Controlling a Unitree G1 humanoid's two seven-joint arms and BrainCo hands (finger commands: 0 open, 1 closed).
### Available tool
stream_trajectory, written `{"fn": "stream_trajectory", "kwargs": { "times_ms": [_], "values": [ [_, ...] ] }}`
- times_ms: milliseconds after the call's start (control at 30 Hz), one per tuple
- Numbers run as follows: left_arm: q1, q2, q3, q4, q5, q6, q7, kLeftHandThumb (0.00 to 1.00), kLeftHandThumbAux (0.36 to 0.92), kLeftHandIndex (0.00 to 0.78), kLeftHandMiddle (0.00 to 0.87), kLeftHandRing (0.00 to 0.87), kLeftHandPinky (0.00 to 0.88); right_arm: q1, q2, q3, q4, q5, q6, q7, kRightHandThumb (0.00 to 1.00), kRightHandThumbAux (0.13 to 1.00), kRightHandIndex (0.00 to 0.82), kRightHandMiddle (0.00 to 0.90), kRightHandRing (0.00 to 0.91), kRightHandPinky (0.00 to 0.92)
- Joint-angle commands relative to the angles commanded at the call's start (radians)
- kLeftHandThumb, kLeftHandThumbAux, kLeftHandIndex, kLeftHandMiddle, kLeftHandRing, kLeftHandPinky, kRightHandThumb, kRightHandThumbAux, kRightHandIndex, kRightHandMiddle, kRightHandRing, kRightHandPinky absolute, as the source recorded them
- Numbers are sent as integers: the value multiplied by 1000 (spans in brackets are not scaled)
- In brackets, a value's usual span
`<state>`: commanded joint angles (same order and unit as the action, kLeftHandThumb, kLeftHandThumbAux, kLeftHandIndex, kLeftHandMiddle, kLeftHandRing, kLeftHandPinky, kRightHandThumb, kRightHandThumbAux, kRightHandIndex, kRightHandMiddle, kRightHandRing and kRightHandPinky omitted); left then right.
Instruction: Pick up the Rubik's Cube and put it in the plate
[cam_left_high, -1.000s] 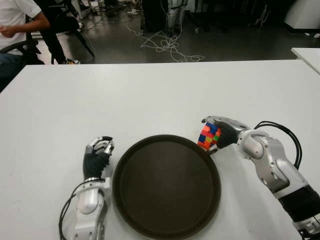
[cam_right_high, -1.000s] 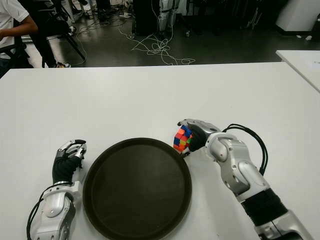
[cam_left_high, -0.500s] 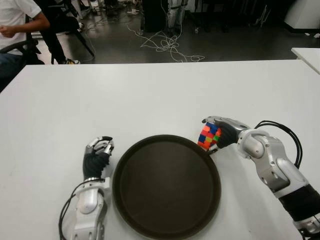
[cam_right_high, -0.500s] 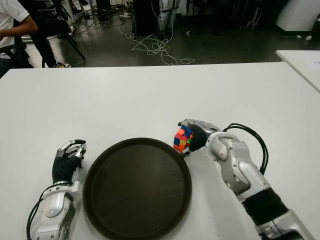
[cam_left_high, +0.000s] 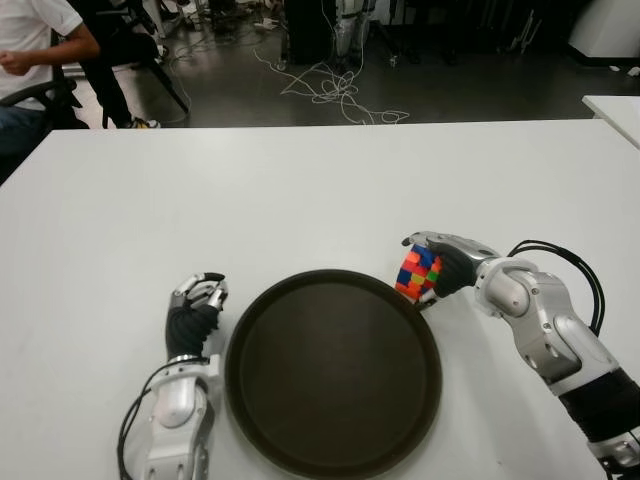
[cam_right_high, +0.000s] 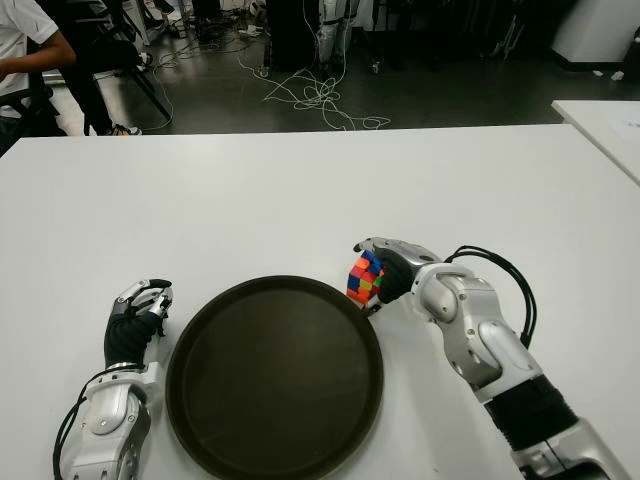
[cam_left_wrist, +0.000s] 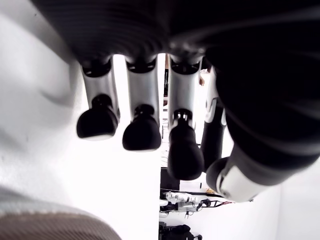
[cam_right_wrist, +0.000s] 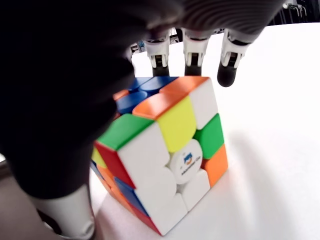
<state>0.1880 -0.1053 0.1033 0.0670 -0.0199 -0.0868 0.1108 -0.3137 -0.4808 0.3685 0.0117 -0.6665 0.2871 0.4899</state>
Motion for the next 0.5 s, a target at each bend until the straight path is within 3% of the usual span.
{"fn": "stream_trajectory", "kwargs": {
  "times_ms": [267, 500],
  "values": [
    [1, 11, -6, 1, 14, -5, -6, 710, 706, 444, 787, 815, 813, 4, 1, -2, -7, 2, 0, -3, 0, 858, 100, 30, 73, 97],
    [3, 1, -2, -5, 10, 2, 0, 709, 706, 444, 788, 817, 818, 2, -2, 0, -2, 2, -2, 2, 0, 832, 48, 26, 68, 87]
  ]
}}
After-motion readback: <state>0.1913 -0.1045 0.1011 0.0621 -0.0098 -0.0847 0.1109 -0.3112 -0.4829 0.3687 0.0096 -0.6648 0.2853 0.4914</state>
